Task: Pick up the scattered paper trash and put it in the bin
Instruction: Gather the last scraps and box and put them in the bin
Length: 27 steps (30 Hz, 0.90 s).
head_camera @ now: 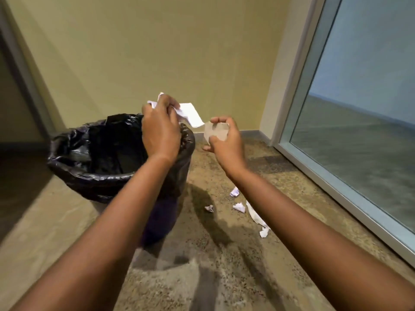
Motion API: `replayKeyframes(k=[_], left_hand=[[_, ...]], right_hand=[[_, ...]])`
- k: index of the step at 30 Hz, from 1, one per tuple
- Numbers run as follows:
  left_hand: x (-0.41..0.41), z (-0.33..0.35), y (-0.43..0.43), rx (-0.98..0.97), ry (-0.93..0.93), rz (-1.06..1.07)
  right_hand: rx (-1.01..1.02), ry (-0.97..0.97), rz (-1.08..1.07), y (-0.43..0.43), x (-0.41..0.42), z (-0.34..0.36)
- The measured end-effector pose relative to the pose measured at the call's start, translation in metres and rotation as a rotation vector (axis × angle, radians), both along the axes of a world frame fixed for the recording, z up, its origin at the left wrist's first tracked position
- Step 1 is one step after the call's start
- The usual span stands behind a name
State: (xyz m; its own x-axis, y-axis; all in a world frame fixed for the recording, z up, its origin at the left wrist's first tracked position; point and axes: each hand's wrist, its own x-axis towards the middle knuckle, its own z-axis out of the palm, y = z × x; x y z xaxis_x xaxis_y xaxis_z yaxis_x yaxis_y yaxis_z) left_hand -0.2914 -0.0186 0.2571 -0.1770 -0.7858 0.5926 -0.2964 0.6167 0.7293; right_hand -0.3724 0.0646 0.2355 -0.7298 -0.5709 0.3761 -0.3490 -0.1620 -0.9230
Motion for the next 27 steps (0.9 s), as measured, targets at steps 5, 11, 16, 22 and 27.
replayKeyframes(k=[5, 11, 16, 22, 27], left_hand=[[0.054, 0.000, -0.053, 0.184, -0.241, 0.229], [0.080, -0.024, -0.072, 0.548, -0.506, 0.222], [0.056, -0.015, -0.041, 0.420, -0.473, 0.202], [0.006, -0.034, 0.018, -0.093, -0.501, 0.055], [-0.030, -0.075, 0.073, -0.329, -0.675, -0.253]], right_hand=[[0.150, -0.029, 0.128, -0.048, 0.040, 0.025], [0.384, -0.097, 0.208, -0.071, 0.055, 0.023], [0.284, 0.005, 0.124, -0.060, 0.042, 0.005], [0.235, 0.165, -0.083, 0.005, -0.003, -0.027], [0.437, 0.175, -0.239, 0.069, -0.048, -0.077]])
